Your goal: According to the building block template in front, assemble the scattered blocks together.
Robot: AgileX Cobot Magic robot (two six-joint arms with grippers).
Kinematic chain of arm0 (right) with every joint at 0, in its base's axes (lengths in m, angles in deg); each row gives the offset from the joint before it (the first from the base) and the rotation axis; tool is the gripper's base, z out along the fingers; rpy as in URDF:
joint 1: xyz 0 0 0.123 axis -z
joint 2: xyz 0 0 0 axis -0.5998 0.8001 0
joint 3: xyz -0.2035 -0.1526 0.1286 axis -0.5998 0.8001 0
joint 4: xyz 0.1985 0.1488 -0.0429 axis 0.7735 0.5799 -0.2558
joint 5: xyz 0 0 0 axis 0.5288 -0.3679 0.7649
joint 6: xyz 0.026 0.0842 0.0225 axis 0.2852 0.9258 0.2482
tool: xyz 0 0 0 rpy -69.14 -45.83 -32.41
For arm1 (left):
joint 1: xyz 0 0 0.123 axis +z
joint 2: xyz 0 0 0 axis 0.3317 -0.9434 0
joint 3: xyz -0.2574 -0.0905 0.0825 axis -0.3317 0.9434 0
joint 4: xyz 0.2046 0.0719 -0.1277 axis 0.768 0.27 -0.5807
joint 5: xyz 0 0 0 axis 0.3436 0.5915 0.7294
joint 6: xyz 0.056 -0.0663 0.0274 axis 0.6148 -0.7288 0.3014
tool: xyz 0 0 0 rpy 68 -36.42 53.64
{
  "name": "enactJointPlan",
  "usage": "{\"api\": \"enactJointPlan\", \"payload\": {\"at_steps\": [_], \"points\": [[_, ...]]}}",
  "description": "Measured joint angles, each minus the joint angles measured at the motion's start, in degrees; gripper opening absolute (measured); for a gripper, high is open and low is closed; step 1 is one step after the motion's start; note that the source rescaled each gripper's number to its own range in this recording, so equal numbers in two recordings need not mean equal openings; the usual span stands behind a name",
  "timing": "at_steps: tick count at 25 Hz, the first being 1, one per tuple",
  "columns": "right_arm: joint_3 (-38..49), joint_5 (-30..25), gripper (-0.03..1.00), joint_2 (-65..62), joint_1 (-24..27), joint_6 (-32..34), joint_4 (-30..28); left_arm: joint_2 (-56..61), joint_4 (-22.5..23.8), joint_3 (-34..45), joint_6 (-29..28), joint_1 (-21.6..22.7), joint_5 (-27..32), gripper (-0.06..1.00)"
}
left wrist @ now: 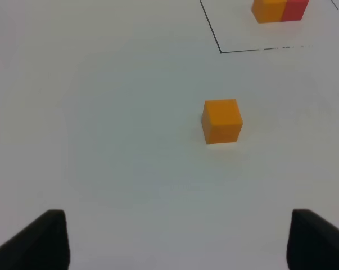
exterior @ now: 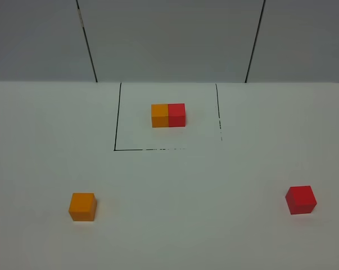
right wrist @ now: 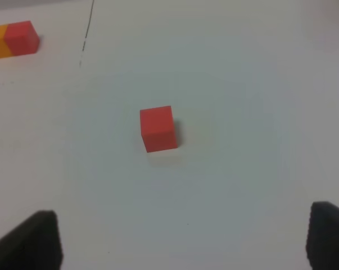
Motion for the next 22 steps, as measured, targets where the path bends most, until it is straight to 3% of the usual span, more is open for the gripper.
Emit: {"api": "enactJointPlan", "payload": {"at_steps": [17, 22], "points": [[0.0, 0.0, 0.74, 0.0, 0.0, 0.0, 0.0, -0.1, 0.0, 0.0, -0.1, 0.0, 0.0, 0.65], [0.0, 0.0, 0.74, 0.0, 0.0, 0.0, 0.0, -6.1, 0.0, -2.0, -0.9, 0.0, -0.6, 0.65]]}}
